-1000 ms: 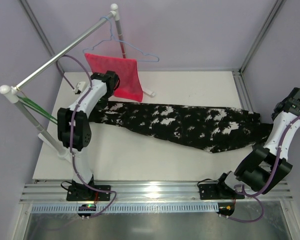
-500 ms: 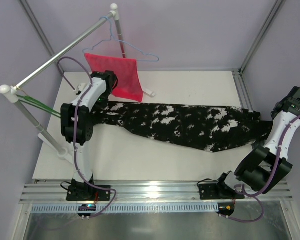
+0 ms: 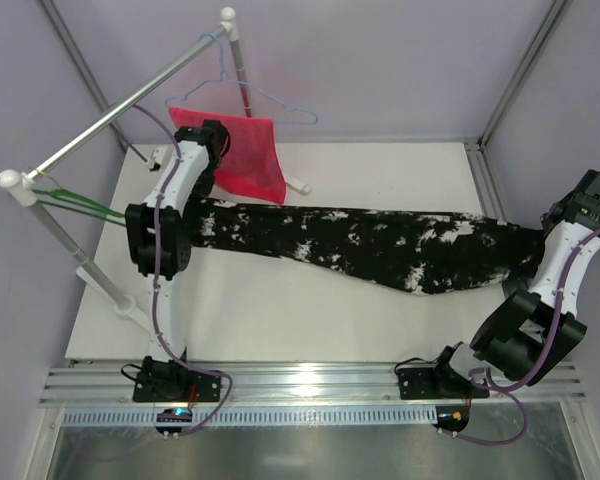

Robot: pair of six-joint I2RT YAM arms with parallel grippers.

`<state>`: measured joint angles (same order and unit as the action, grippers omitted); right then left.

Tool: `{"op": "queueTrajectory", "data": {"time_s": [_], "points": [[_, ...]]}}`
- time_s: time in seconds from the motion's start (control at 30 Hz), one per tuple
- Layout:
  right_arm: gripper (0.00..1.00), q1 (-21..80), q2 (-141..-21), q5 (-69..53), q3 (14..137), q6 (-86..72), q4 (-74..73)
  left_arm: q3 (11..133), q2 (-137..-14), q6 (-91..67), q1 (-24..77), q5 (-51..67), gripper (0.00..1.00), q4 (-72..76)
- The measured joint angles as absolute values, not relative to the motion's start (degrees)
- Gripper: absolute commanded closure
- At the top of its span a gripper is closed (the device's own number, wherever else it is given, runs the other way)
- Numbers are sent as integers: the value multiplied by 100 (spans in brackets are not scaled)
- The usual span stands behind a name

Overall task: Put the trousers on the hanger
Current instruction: Fold the trousers

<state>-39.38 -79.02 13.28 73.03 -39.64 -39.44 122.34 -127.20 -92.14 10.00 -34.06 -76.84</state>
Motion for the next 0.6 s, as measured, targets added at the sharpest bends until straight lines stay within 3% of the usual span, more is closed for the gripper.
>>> {"op": "queueTrajectory", "data": {"time_s": [0.53,0.6], "points": [[96,-3610,-8833,952,7063,-4392,-2679,12313,-13207,-8663,843,-3365,100,-7288],[96,-3566,-8954,947,7120,-4416,-2624,12313,-13262,-8490,821,-3310,94,-7131]]}}
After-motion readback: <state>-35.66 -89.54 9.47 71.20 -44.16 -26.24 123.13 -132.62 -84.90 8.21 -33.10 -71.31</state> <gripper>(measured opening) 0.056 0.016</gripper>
